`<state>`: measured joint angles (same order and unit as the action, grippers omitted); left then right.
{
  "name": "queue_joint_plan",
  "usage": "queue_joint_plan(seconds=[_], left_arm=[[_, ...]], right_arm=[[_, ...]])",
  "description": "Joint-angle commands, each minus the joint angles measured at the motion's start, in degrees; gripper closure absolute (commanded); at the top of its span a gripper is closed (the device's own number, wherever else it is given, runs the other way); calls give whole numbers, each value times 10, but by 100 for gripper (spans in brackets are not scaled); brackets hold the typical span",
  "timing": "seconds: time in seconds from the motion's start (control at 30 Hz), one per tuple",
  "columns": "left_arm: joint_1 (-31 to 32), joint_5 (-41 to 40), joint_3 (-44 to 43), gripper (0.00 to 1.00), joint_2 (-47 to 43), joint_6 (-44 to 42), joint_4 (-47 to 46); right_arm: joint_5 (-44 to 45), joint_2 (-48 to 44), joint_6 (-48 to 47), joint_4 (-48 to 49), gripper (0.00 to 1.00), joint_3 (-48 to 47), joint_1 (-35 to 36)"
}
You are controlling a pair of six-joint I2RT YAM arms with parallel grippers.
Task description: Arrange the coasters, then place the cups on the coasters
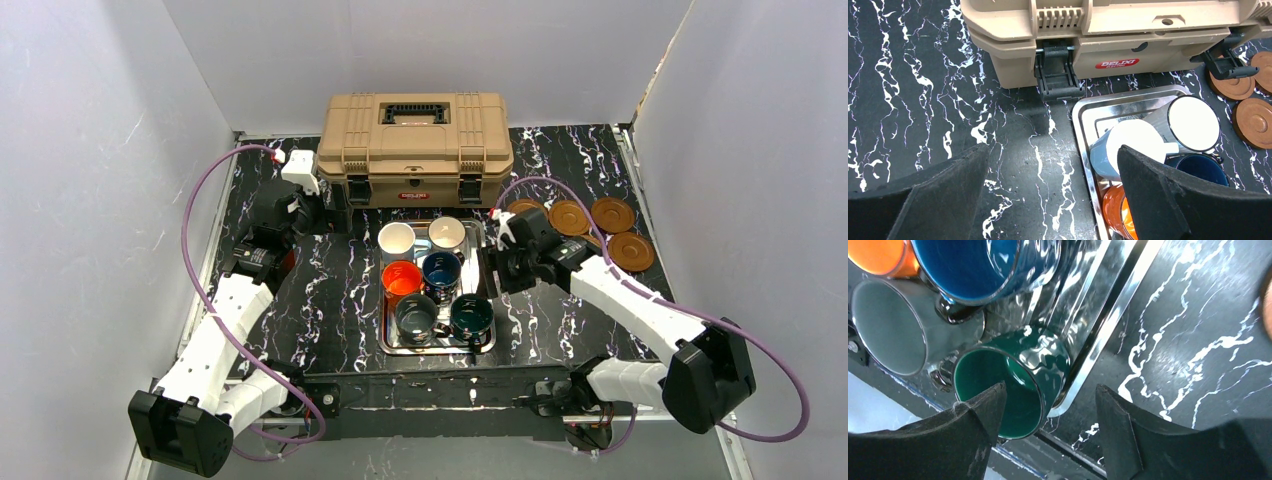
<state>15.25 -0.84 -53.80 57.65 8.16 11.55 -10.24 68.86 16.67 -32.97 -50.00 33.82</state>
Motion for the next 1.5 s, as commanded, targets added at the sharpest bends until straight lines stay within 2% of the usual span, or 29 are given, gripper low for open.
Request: queue_joint_plan(seconds=[0.0,0.27,0.53,0.6,0.7,0.73,0.97,1.1,1.3,1.47], left_arm=[[2,5,4,2,-8,3,-5],[2,0,5,2,-5,3,-5],[2,-5,5,2,-8,1,-5],[2,-6,5,2,-8,2,-5],[2,-7,5,2,-8,2,-4],[2,-7,5,2,-8,2,-4],[2,-6,5,2,-10,2,-4],[2,-2,5,2,-12,4,-5],[2,-8,5,2,-13,2,-2],[2,-9,5,2,-20,3,-2]], right_arm=[[17,-11,23,-24,28,17,26],[45,11,29,-14,38,24,57],[85,38,50,-12,63,21,99],[99,37,59,-25,74,14,108],[132,30,74,-54,96,-5,113],[138,25,82,-67,99,-15,113],[219,-20,136,-189,99,-100,115],[350,-47,198,-251,99,-142,114],[491,-43,256,-292,99,-205,110],[506,2,225,-282,99,-258,65]])
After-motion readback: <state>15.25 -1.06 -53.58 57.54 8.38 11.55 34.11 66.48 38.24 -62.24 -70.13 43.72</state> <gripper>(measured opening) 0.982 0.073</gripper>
